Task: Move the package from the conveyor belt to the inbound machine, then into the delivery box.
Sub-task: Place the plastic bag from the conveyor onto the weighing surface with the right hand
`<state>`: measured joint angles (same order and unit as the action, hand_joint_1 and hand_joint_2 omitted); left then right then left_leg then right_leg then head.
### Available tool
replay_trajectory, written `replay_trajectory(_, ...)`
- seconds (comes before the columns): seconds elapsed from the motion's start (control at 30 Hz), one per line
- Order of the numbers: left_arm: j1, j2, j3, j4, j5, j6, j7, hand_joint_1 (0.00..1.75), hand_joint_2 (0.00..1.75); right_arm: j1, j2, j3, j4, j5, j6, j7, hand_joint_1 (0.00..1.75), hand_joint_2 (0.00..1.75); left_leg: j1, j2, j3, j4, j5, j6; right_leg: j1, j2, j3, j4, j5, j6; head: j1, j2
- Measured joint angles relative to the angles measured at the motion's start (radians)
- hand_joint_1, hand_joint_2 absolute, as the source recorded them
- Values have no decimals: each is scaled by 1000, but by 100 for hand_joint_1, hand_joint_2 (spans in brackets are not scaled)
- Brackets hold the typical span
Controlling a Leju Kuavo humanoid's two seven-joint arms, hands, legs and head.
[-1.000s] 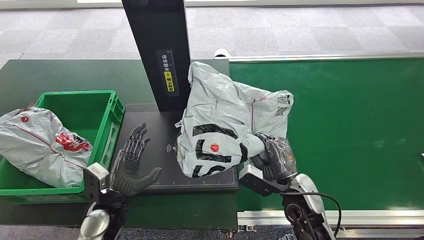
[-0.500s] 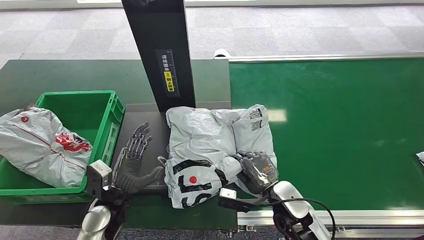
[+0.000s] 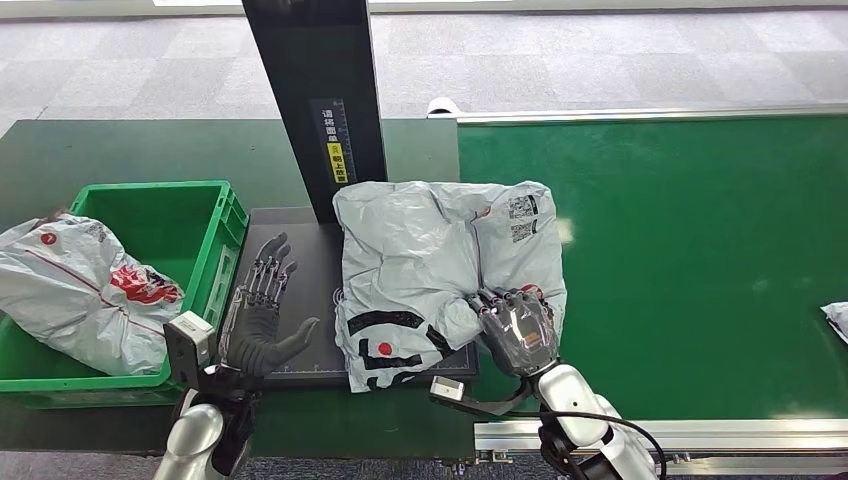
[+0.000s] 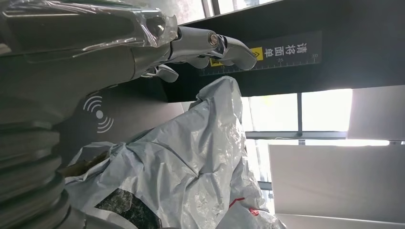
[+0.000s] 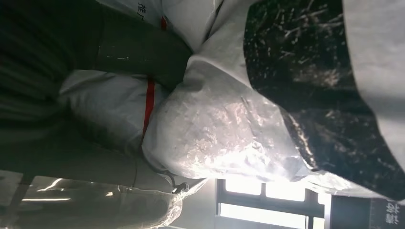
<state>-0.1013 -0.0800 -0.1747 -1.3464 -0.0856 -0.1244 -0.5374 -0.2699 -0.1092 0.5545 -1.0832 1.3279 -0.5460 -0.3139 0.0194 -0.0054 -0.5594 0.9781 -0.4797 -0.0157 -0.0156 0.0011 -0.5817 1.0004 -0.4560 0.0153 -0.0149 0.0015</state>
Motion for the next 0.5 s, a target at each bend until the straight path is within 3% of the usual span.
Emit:
replay_trajectory(0.03, -1, 0, 0, 1, 2, 1, -2, 0, 175, -1, 2, 1, 4, -5, -8, -5, 159, 175, 0, 0, 0, 0, 0, 0, 0, 0, 0, 0, 0, 0, 0, 0)
replay_trajectory(0.13, -1, -1, -1, 1, 10, 7, -8, 0, 175, -5, 12, 1, 18, -42, -36, -28, 33, 175, 0, 0, 0, 0, 0, 0, 0, 0, 0, 0, 0, 0, 0, 0)
replay_trajectory(0.17, -1, -2, -2, 1, 12, 8, -9, 0, 175, -7, 16, 1, 24, -61, -38, -37, 5, 175, 0, 0, 0, 0, 0, 0, 0, 0, 0, 0, 0, 0, 0, 0)
replay_trajectory(0.33, -2, -2, -10, 1, 14, 11, -12, 0, 175, -17, 33, -6, 54, -177, 12, -86, 0, 175, 0, 0, 0, 0, 0, 0, 0, 0, 0, 0, 0, 0, 0, 0)
replay_trajectory(0.5, -2, -3, -15, 1, 14, 15, -13, 0, 175, -19, 43, -15, 78, -211, 31, -103, 0, 175, 0, 0, 0, 0, 0, 0, 0, 0, 0, 0, 0, 0, 0, 0)
